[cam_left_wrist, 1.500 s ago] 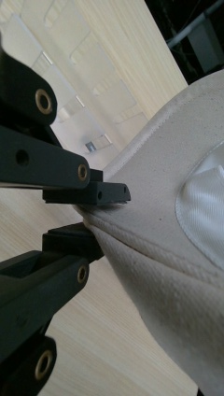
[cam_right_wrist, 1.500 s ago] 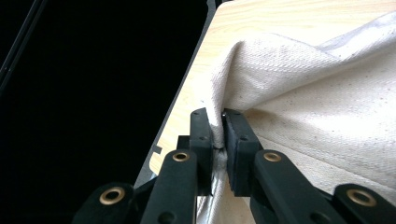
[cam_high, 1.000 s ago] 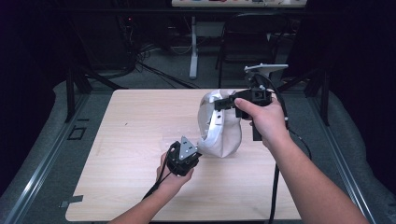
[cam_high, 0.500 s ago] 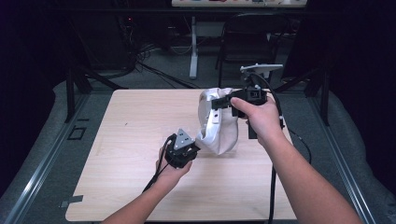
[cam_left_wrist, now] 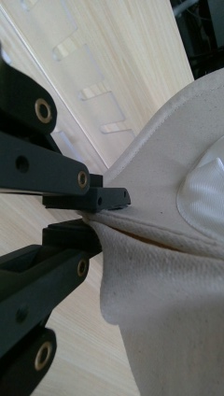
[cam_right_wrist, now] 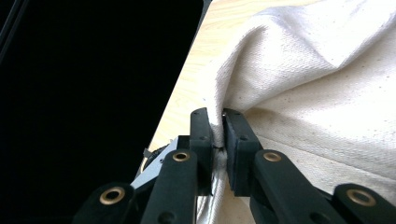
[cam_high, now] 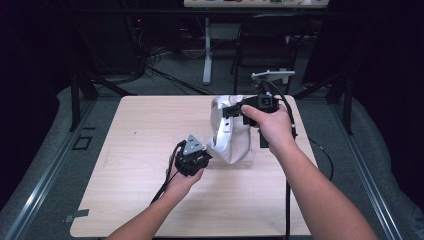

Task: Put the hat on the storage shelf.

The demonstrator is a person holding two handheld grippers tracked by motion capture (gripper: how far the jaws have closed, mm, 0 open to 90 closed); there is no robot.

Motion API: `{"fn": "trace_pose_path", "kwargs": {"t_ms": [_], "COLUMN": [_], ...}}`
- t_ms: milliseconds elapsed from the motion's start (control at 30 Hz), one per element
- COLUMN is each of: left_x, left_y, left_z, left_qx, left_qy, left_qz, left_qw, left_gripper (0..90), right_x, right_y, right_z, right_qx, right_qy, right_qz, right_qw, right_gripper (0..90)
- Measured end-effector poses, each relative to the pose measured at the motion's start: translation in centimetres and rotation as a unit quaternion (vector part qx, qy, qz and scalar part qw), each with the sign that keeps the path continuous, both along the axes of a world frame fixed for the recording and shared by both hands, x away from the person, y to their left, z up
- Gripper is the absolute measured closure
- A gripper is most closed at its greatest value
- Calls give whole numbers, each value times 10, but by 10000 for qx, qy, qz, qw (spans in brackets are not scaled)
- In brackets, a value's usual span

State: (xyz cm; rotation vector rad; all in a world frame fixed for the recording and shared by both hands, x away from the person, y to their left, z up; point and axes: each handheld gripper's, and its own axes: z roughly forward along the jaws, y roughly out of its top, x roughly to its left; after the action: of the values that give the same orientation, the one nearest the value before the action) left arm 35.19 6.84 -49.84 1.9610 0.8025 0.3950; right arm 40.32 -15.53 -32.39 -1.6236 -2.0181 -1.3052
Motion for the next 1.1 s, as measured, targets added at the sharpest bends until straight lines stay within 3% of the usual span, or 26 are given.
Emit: {"fn": "trace_pose_path", "kwargs": {"t_ms": [133,333,967,1100], "left_x": [1,2,1,1], "left_y": [4,7,14,16], "left_z": [-8,-9,-17,-19], "left_qx": [-66,-149,70,-43], "left_qy": [54,115,230,308], "left_qz": [7,5,147,186], "left_qw": [10000,9998,9996,9993], "left_gripper": [839,839,843,843], "right_x": [2,4,6,7], "right_y": [4,7,15,16], "right_z": [-5,-12,-24,-27], "right_qx": [-37,-42,-45,-20], "right_qy": [52,102,215,239], "right_qz": [11,62,142,141], "right_qw": [10000,9999,9997,9996], "right_gripper": [832,832,833,834]}}
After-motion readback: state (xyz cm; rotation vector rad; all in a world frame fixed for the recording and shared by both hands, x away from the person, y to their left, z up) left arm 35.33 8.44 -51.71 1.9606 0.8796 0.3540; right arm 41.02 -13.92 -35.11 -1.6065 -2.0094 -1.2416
